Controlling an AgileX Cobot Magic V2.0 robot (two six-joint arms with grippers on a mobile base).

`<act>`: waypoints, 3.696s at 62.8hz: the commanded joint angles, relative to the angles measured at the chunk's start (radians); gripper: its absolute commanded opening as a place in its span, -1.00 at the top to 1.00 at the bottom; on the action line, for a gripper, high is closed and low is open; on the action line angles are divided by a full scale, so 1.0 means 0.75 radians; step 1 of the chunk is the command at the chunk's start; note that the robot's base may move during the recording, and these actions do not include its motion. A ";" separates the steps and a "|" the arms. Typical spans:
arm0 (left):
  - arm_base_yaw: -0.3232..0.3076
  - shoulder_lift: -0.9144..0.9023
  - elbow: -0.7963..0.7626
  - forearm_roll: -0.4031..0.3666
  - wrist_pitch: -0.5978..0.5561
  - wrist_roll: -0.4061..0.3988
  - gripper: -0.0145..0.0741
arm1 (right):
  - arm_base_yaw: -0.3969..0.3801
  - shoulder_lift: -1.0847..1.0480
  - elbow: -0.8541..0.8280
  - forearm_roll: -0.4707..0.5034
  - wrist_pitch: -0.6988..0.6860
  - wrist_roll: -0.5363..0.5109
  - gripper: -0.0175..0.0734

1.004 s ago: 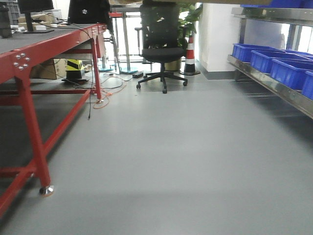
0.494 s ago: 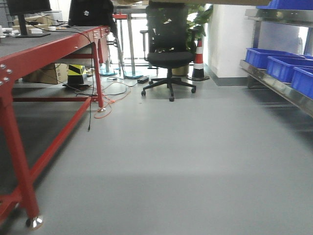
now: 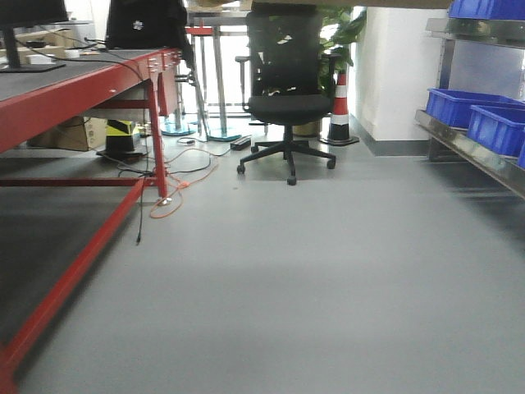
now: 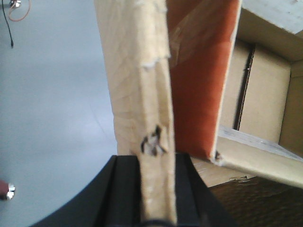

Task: Stack two boxes on right shelf middle
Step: 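Hold the boxes with both grippers while driving to the steel shelf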

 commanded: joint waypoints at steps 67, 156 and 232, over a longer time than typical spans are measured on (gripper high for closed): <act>0.004 -0.024 -0.016 -0.004 -0.053 -0.002 0.92 | -0.014 -0.004 -0.012 -0.060 -0.083 -0.012 0.95; 0.004 -0.024 -0.016 -0.004 -0.053 -0.002 0.92 | -0.014 0.004 -0.012 -0.060 -0.119 -0.012 0.95; 0.004 -0.024 -0.016 -0.004 -0.053 -0.002 0.92 | -0.014 0.004 -0.012 -0.060 -0.119 -0.012 0.95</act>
